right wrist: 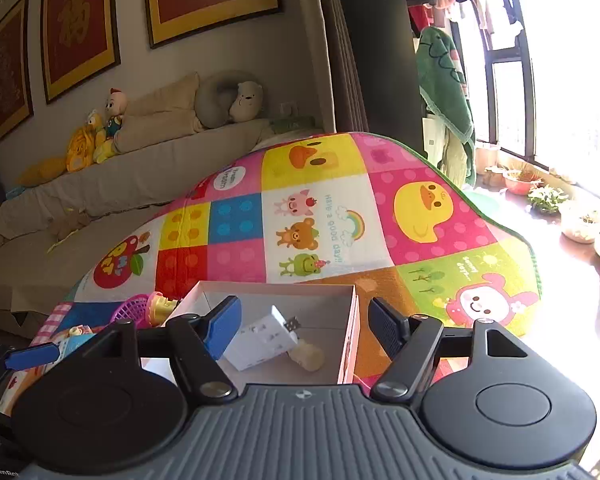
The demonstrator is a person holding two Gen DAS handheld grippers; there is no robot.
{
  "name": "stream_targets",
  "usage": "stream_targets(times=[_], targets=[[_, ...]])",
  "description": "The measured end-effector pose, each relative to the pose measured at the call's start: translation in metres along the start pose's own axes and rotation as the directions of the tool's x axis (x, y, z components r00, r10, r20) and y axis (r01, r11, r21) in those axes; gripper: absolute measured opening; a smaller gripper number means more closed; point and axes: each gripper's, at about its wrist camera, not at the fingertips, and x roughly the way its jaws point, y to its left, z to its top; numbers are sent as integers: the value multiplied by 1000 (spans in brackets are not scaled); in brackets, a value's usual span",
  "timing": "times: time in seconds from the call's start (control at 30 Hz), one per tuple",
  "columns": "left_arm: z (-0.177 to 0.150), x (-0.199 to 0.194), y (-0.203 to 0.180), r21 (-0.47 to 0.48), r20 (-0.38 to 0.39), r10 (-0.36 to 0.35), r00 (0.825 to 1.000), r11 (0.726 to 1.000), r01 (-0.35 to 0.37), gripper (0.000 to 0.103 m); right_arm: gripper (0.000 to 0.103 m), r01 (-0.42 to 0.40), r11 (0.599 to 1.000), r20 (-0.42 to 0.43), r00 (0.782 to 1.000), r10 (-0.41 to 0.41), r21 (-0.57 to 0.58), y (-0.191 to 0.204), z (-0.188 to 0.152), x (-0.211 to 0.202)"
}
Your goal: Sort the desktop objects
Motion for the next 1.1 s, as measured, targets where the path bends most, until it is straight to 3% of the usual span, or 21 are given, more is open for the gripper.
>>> stream_targets(times=[0.1, 0.17, 0.33, 0.4, 0.47, 0.5, 0.6, 0.7, 0.8, 0.93, 1.1], targets=[[-23, -6, 26, -57, -44, 111, 993, 992, -113, 101, 71, 2, 997, -15, 1000, -4, -81, 18, -16, -4], [-33, -12, 46, -99, -61, 205, 977, 973, -210, 101, 71, -10, 989, -11, 1000, 8, -149, 36, -24, -8], [-48, -20, 97, -272, -131, 352, 927, 886, -375, 102, 71, -124, 915, -40, 992, 118, -385, 110, -58, -11], [-54, -23, 109, -335, -150, 377, 914, 851, -405, 102, 71, -218, 875, -105, 976, 192, -432, 142, -74, -2], [-60, -27, 117, -396, -155, 376, 914, 824, -406, 102, 66, -283, 852, -152, 959, 240, -441, 165, -86, 9], [-61, -29, 119, -411, -148, 379, 913, 816, -406, 102, 58, -310, 833, -175, 950, 258, -458, 180, -94, 16], [-63, -31, 121, -435, -135, 365, 921, 813, -386, 102, 41, -331, 779, -202, 943, 263, -532, 214, -106, 34], [-63, -32, 121, -447, -127, 364, 923, 809, -381, 102, 39, -327, 723, -193, 945, 266, -608, 239, -112, 51], [-64, -31, 122, -458, -127, 353, 927, 808, -370, 102, 39, -341, 694, -224, 940, 257, -634, 252, -115, 70], [-64, -29, 124, -463, -135, 342, 930, 808, -364, 103, 31, -385, 689, -287, 922, 259, -614, 250, -115, 73], [-64, -27, 121, -448, -134, 329, 935, 821, -353, 103, 30, -449, 735, -382, 882, 276, -507, 214, -113, 50]])
